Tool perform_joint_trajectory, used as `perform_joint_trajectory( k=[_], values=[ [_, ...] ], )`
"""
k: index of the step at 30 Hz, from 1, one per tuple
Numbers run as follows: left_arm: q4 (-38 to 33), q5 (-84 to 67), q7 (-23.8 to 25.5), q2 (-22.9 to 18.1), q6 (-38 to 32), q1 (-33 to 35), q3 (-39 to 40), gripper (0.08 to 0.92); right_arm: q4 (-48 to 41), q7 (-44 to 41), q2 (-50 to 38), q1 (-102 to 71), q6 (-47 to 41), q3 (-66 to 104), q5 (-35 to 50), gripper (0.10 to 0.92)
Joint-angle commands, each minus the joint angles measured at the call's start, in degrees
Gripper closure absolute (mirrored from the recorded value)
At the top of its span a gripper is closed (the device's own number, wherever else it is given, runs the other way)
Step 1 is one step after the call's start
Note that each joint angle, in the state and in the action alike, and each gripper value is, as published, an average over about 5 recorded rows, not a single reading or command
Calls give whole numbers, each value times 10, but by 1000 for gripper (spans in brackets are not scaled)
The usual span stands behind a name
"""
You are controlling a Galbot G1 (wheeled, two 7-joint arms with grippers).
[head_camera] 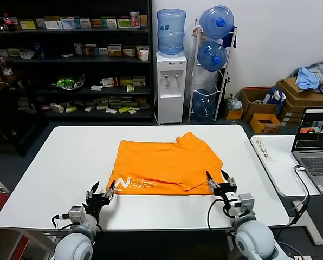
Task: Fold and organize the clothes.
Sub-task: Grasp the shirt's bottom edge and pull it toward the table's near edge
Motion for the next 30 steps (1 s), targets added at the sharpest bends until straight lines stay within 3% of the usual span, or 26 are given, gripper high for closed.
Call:
perform_joint_trajectory(
  k=[1,10,21,24,30],
  values=[
    [1,-15,15,0,10,23,-7,211,10,-13,-30,-57,-35,48,51,228],
    [34,-44,31,3,13,-23,-3,177,-7,-15,-17,-14,-69,36,91,203],
    [41,-47,28,11,19,-27,2,178,-11,-19,-11,-3,-78,20,85,208],
    [43,-45,25,10,18,-29,5,215,-10,-18,-12,-2,-87,16,86,254],
    [45,-43,22,10,19,-28,10,380,-10,-11,-13,-5,-102,16,92,424]
  ],
)
